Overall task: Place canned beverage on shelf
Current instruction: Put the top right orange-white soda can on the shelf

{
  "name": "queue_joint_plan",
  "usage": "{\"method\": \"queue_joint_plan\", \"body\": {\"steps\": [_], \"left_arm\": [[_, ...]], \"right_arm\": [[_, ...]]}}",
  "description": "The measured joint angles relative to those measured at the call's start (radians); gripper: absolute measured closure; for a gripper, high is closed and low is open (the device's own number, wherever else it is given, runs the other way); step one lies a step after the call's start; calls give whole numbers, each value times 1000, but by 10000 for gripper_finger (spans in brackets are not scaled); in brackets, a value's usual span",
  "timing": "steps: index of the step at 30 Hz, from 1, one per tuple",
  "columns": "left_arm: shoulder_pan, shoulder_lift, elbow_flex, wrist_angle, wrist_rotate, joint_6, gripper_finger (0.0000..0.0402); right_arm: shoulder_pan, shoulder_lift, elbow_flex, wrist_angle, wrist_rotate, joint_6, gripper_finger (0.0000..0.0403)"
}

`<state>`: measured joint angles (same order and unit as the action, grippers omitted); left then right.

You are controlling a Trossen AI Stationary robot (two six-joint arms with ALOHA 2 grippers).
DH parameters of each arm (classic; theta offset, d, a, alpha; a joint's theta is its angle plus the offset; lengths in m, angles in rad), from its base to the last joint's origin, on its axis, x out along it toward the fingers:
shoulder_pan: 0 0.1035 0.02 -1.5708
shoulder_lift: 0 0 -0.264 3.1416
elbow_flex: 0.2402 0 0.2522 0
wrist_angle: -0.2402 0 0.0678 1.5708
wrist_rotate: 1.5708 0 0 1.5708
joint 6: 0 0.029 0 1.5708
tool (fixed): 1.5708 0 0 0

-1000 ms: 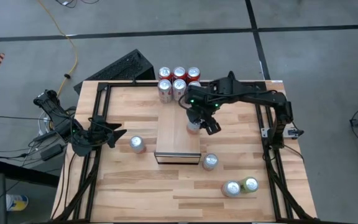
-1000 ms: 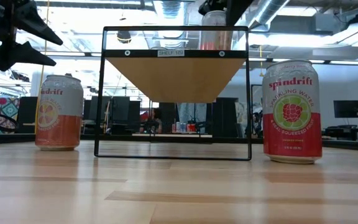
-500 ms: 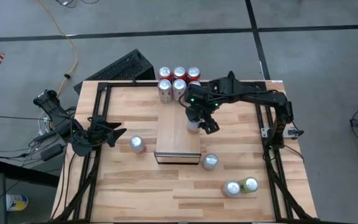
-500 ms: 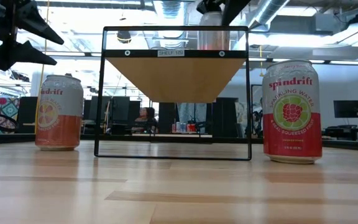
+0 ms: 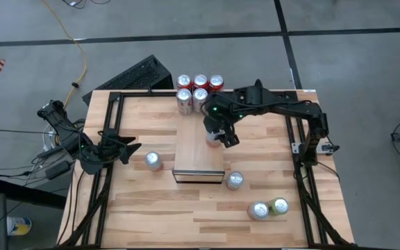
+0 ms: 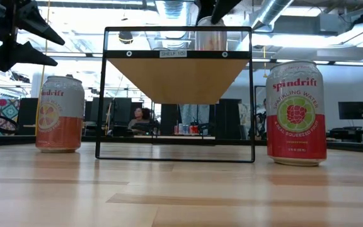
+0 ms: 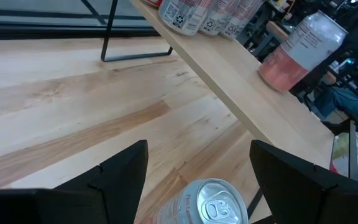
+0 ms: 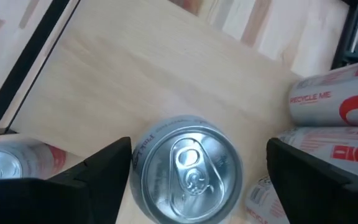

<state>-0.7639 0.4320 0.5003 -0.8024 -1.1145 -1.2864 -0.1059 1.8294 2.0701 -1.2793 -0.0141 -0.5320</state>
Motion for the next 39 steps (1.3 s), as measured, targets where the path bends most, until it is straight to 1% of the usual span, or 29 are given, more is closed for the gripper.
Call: {"method": "queue_joint_plan", "body": {"steps": [4,8,11,14,17,18,21,23,27,30,32,37,39], "left_arm": [[0,0,0,0,1,2,132],[0,0,0,0,3,2,132],[0,0,0,0,8,2,132],[0,0,0,-1,9,2,132],[0,0,0,-1,10,7,132],[0,0,0,-1,9,7,132],[0,0,0,-1,9,11,132],[0,0,0,-2,9,18,132],[0,0,0,-3,9,26,132],[0,0,0,-11,9,25,132],[0,0,0,-14,10,19,132],[0,0,0,-15,34,5,132],[0,0,0,-15,37,4,132]], "right_arm": [[5,-5,4,-4,18,7,60],[20,-28,58,-36,27,59,61],[35,-60,95,-62,54,151,67],[44,-107,90,-125,127,283,82],[45,-160,41,-168,181,470,97],[51,-177,12,-171,217,533,103],[101,-248,-104,-123,346,676,123],[141,-296,-204,-58,385,745,139],[201,-367,-415,147,384,847,187],[220,-386,-530,278,384,891,238],[226,-386,-575,332,383,916,277],[235,-368,-609,348,384,925,374],[230,-369,-612,356,383,911,395]]}}
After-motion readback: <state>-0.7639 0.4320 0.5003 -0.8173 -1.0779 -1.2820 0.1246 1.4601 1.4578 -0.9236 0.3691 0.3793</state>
